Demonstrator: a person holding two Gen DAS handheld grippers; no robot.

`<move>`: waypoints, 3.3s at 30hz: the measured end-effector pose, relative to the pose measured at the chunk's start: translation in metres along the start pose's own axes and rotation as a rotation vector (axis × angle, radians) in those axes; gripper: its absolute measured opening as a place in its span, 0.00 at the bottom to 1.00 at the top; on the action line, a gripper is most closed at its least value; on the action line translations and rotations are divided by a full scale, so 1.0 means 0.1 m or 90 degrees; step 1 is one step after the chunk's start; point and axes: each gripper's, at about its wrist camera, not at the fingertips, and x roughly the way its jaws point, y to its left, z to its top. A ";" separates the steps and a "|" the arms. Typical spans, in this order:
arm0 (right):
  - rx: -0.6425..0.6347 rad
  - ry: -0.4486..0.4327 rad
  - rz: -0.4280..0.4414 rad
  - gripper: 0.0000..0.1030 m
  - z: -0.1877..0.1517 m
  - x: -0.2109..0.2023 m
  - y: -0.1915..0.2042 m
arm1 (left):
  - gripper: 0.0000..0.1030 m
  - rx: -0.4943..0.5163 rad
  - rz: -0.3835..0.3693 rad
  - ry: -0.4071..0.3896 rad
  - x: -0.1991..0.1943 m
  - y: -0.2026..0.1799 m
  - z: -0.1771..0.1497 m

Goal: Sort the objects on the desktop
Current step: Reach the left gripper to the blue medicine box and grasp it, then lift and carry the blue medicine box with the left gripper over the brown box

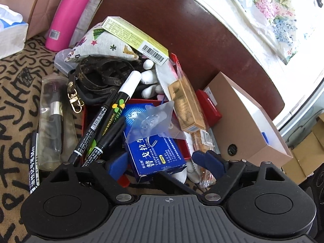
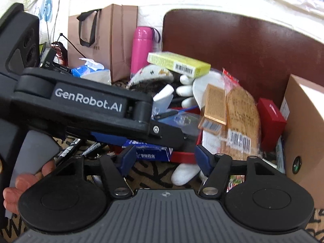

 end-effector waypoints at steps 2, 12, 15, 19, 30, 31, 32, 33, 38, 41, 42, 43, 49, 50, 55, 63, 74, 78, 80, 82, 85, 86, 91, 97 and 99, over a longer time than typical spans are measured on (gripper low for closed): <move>-0.013 0.002 0.012 0.63 0.01 0.03 0.02 | 0.86 0.003 0.003 -0.001 0.01 0.00 0.01; -0.025 0.009 0.032 0.50 0.02 0.04 0.10 | 0.77 0.007 0.038 0.001 -0.03 -0.05 0.01; -0.024 0.005 0.038 0.50 0.01 -0.06 0.11 | 0.77 0.014 0.034 0.000 -0.12 -0.13 -0.03; -0.024 0.010 0.047 0.50 -0.07 -0.28 0.13 | 0.77 0.034 0.031 0.015 -0.24 -0.27 -0.16; 0.023 0.024 0.024 0.50 -0.48 -0.93 0.06 | 0.78 0.092 -0.004 0.103 -0.32 -0.74 -0.75; 0.027 0.025 0.014 0.50 -0.52 -0.99 0.04 | 0.78 0.089 -0.012 0.115 -0.29 -0.78 -0.81; 0.030 0.027 0.005 0.50 -0.57 -1.04 0.02 | 0.78 0.088 -0.019 0.125 -0.27 -0.82 -0.85; 0.034 0.030 -0.004 0.50 -0.61 -1.08 0.00 | 0.78 0.093 -0.025 0.135 -0.24 -0.88 -0.90; 0.085 0.067 -0.028 0.50 -0.89 -1.29 -0.15 | 0.79 0.135 -0.051 0.174 -0.14 -1.10 -1.09; 0.123 0.083 -0.022 0.54 -1.03 -1.35 -0.23 | 0.79 0.154 -0.068 0.181 -0.14 -1.18 -1.15; 0.129 0.085 -0.026 0.56 -1.06 -1.35 -0.25 | 0.81 0.155 -0.071 0.182 -0.14 -1.18 -1.15; 0.131 0.087 -0.030 0.57 -1.09 -1.35 -0.25 | 0.86 0.156 -0.067 0.178 -0.12 -1.18 -1.13; 0.123 0.081 -0.035 0.66 -1.06 -1.28 -0.27 | 0.88 0.157 -0.032 0.169 0.01 -1.15 -1.07; 0.117 0.080 -0.037 0.66 -1.06 -1.27 -0.26 | 0.88 0.156 -0.032 0.171 0.04 -1.15 -1.06; 0.114 0.081 -0.035 0.71 -1.05 -1.25 -0.28 | 0.88 0.181 -0.035 0.180 0.13 -1.22 -1.02; 0.094 0.083 -0.036 0.73 -1.02 -1.20 -0.30 | 0.81 0.200 -0.044 0.204 0.20 -1.23 -1.01; 0.088 0.082 -0.018 0.69 -1.00 -1.09 -0.32 | 0.73 0.219 -0.024 0.209 0.26 -1.26 -0.99; 0.087 0.068 -0.023 0.68 -0.96 -1.19 -0.34 | 0.71 0.218 -0.026 0.198 0.22 -1.32 -0.95; 0.075 0.056 -0.032 0.68 -0.91 -1.25 -0.34 | 0.71 0.225 -0.032 0.184 0.18 -1.40 -0.91; 0.066 0.042 -0.043 0.68 -0.84 -1.31 -0.36 | 0.71 0.233 -0.039 0.168 0.15 -1.49 -0.86; 0.055 0.020 -0.055 0.66 -0.71 -1.46 -0.41 | 0.70 0.237 -0.056 0.142 0.07 -1.63 -0.75; 0.048 0.011 -0.060 0.66 -0.66 -1.51 -0.43 | 0.70 0.237 -0.066 0.133 0.03 -1.68 -0.71; 0.015 -0.028 -0.095 0.65 -0.43 -1.70 -0.60 | 0.70 0.256 -0.098 0.096 0.04 -1.98 -0.48; 0.003 -0.066 -0.148 0.65 -0.13 -1.76 -0.95 | 0.70 0.293 -0.121 0.057 0.22 -2.39 -0.15; 0.002 -0.068 -0.165 0.65 -0.03 -1.73 -1.10 | 0.70 0.296 -0.127 0.056 0.34 -2.50 -0.03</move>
